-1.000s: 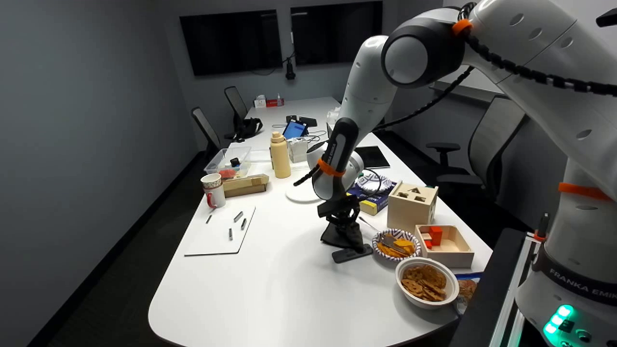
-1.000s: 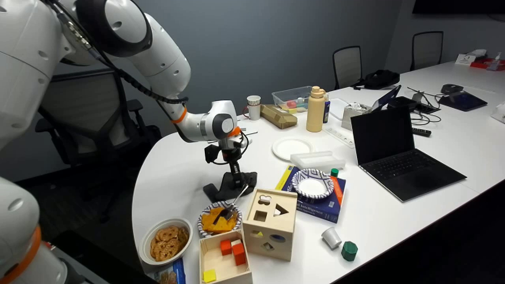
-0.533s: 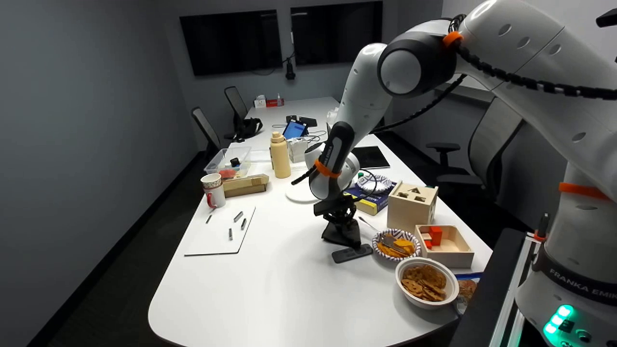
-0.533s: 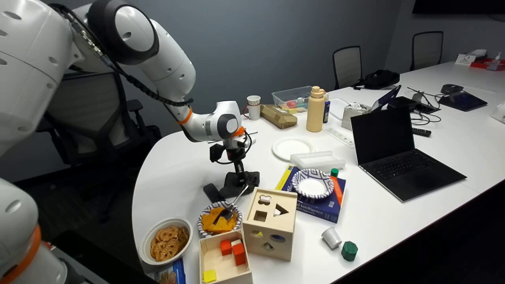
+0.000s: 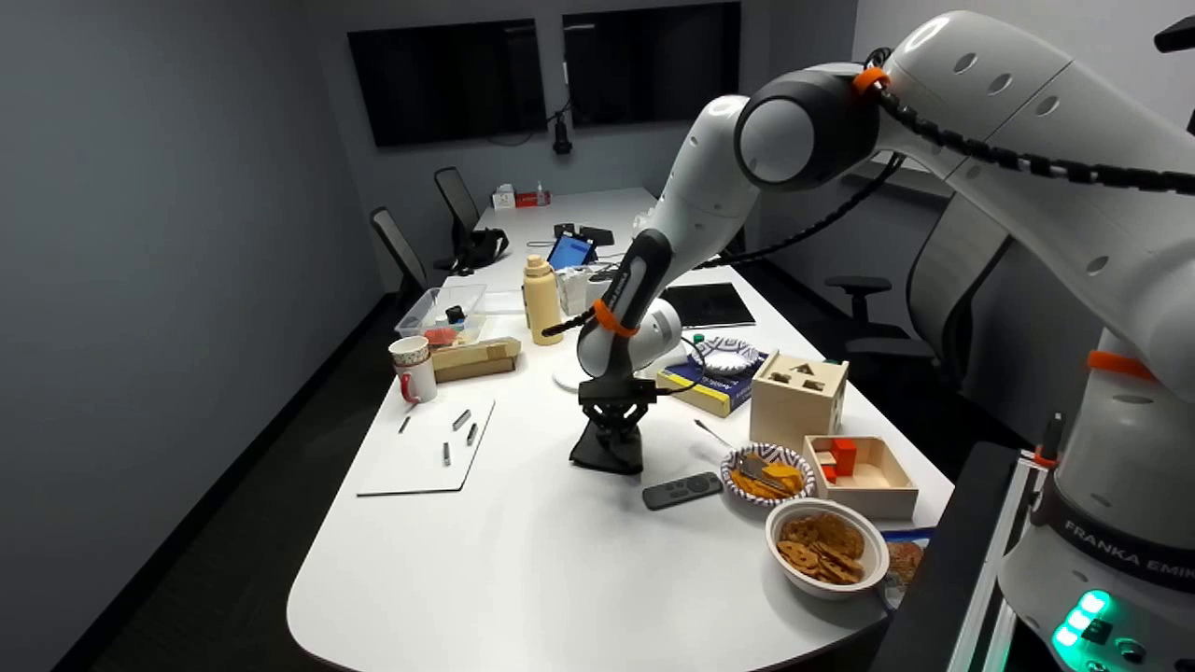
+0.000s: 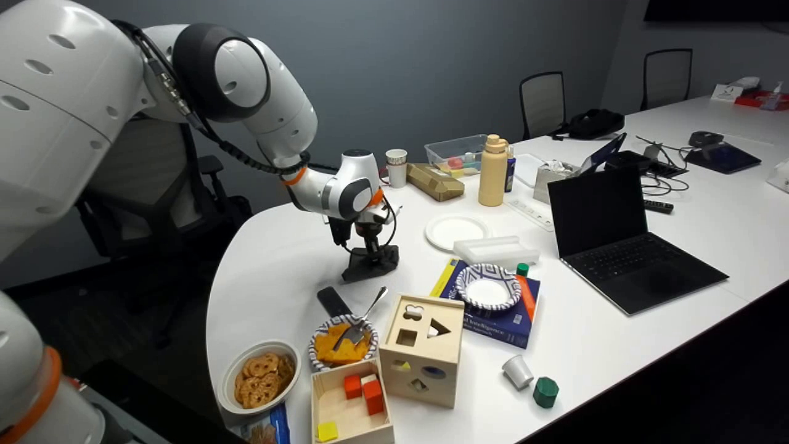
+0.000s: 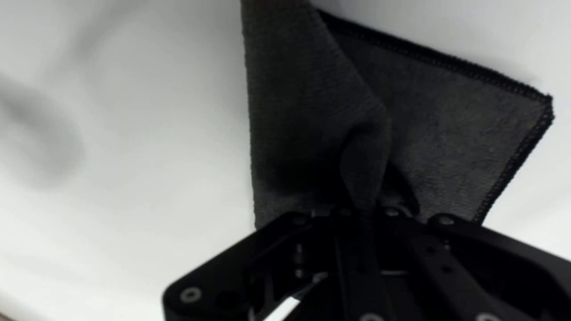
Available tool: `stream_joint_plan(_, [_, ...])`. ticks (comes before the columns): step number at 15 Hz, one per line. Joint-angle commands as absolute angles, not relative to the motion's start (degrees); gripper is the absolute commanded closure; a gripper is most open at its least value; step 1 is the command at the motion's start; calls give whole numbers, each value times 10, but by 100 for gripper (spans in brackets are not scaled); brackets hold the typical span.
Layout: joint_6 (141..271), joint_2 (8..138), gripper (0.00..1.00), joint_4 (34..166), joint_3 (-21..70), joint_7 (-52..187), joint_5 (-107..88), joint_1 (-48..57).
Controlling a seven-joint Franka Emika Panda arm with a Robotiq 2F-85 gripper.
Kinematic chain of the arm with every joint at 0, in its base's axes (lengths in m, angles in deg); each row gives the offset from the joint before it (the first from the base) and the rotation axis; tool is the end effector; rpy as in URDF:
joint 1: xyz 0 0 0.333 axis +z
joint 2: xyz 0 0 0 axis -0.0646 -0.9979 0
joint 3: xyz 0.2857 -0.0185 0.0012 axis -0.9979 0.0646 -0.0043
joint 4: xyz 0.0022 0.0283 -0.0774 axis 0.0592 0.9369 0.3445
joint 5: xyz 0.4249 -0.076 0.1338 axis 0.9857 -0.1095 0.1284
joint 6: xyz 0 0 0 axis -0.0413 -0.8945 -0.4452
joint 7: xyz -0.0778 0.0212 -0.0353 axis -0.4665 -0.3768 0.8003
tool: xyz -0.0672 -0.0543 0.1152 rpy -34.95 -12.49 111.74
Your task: Wipe the table with the black cloth
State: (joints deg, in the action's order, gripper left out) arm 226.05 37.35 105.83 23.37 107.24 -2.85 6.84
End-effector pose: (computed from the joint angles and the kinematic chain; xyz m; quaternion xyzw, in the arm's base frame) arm 0.6648 -0.0041 -0.0414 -0.9203 0.3896 -0.0348 0.0057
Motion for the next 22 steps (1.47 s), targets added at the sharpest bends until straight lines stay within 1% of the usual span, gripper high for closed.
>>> stream_joint_plan(1, [2271, 330, 99, 1015, 152, 952, 33, 20])
stream_joint_plan(4, [2233, 326, 99, 1020, 109, 859, 81, -10])
stream_joint_plan(6, [2188, 338, 99, 1035, 105, 821, 101, -19])
stream_joint_plan(11, [2066, 372, 99, 1058, 176, 873, 96, 20])
stream_joint_plan(15, [2004, 374, 99, 1058, 229, 940, 82, 53])
stream_joint_plan(18, [1980, 374, 99, 1064, 264, 997, 76, 74])
stream_joint_plan(22, [1980, 381, 99, 1086, 299, 1081, 69, 89])
